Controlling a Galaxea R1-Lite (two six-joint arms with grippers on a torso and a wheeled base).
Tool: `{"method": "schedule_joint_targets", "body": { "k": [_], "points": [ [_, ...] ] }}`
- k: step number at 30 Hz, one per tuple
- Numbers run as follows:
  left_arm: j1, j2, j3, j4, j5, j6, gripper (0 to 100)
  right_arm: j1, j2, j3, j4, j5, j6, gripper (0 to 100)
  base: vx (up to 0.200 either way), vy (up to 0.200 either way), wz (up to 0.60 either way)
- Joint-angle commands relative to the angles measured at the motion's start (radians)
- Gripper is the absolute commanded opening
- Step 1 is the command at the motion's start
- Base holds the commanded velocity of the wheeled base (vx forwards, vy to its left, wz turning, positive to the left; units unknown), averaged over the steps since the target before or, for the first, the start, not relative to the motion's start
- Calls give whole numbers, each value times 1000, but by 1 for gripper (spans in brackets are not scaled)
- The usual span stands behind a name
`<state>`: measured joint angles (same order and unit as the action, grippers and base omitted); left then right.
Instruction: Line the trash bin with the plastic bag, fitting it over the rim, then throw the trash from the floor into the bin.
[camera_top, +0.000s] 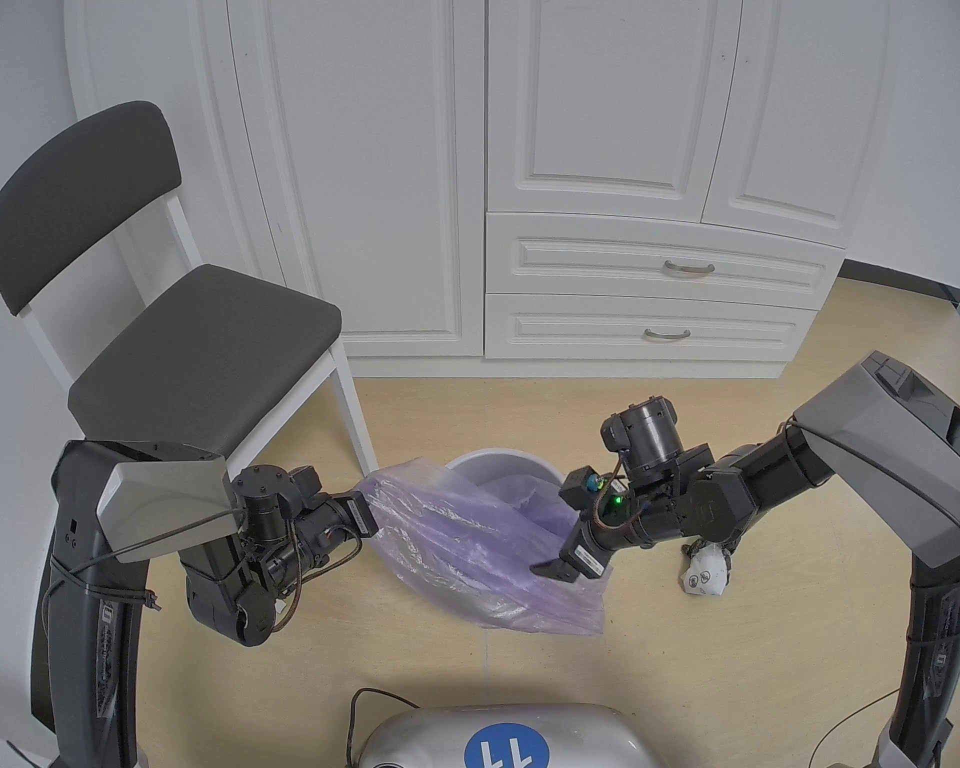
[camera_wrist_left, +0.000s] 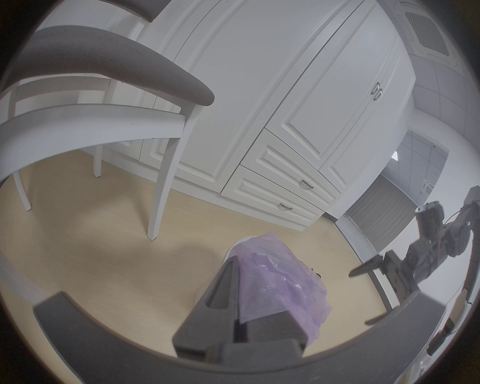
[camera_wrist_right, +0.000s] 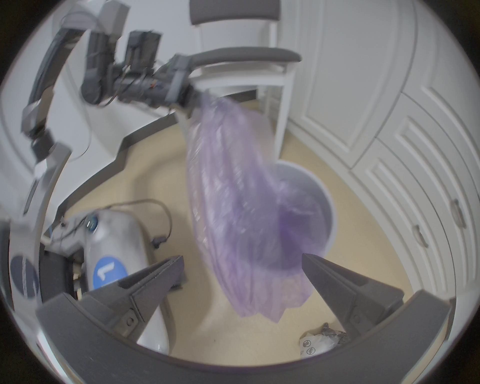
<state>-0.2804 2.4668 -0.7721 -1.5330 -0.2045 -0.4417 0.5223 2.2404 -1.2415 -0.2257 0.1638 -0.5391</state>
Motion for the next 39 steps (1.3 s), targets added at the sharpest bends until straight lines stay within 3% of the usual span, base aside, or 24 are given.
{"method": "schedule_joint_targets", "body": {
  "k": [1, 4, 7, 13, 27, 31, 32, 39],
  "points": [
    [-2, -3, -1, 1, 0, -3, 0, 117, -4, 8, -155, -165, 208, 100, 0, 0, 0],
    [-6, -6, 1, -1, 0, -3, 0, 157, 31, -4, -181, -279, 263, 100, 0, 0, 0],
    [-17, -6, 1, 1, 0, -9, 0, 157, 65, -23, -179, -313, 249, 100, 0, 0, 0],
    [-20, -6, 5, -1, 0, -6, 0, 134, 145, -69, -181, -311, 199, 100, 0, 0, 0],
    [-13, -3, 1, -1, 0, -6, 0, 74, 271, -263, -115, -273, 197, 100, 0, 0, 0],
    [-13, -2, -1, 1, 0, -6, 0, 71, 274, -286, -58, -198, 200, 100, 0, 0, 0],
    [-11, 0, -1, -1, 0, -5, 0, 68, 277, -297, -55, -175, 203, 0, 0, 0, 0],
    [-8, 6, -6, -1, 0, -8, 0, 47, 274, -312, -61, -161, 206, 0, 0, 0, 0]
  ]
}}
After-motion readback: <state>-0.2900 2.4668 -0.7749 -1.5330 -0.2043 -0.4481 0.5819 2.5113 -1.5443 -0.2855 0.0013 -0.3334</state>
